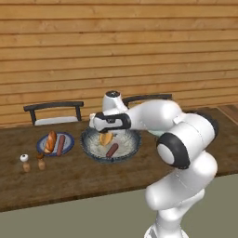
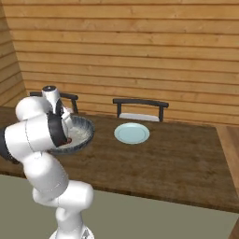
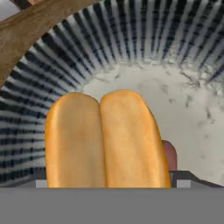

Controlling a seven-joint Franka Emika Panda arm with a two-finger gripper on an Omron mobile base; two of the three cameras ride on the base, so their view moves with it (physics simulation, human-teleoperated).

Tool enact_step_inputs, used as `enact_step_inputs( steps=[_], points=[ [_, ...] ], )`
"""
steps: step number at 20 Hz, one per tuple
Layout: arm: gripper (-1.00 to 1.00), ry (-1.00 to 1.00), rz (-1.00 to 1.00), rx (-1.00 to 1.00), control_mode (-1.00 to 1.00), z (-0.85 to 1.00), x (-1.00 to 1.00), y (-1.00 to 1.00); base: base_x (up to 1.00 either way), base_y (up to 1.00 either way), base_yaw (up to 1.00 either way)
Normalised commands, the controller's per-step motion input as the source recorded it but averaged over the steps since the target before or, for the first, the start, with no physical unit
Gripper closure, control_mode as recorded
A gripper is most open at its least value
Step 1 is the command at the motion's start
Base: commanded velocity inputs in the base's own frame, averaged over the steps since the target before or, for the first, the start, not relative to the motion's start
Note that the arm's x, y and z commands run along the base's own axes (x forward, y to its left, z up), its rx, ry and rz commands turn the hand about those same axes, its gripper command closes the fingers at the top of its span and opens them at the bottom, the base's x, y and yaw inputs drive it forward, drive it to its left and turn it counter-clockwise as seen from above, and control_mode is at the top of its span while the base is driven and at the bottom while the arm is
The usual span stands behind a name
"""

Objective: Place one bun and one sausage from the bowl on each plate.

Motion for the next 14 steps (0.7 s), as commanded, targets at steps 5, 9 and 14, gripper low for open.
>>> enact_step_inputs(
  steps=[5, 9, 14],
  points=[
    [1.00, -0.04, -0.21, 0.00, -1.00, 0.94, 0.00, -1.00, 0.00, 0.00, 0.00],
    [1.00, 0.00, -0.26, 0.00, -1.00, 0.47, 0.22, -1.00, 0.00, 0.00, 0.00],
    [1.00, 0.03, -0.27, 0.00, -1.00, 0.06, 0.39, -1.00, 0.00, 0.00, 0.00]
  ],
)
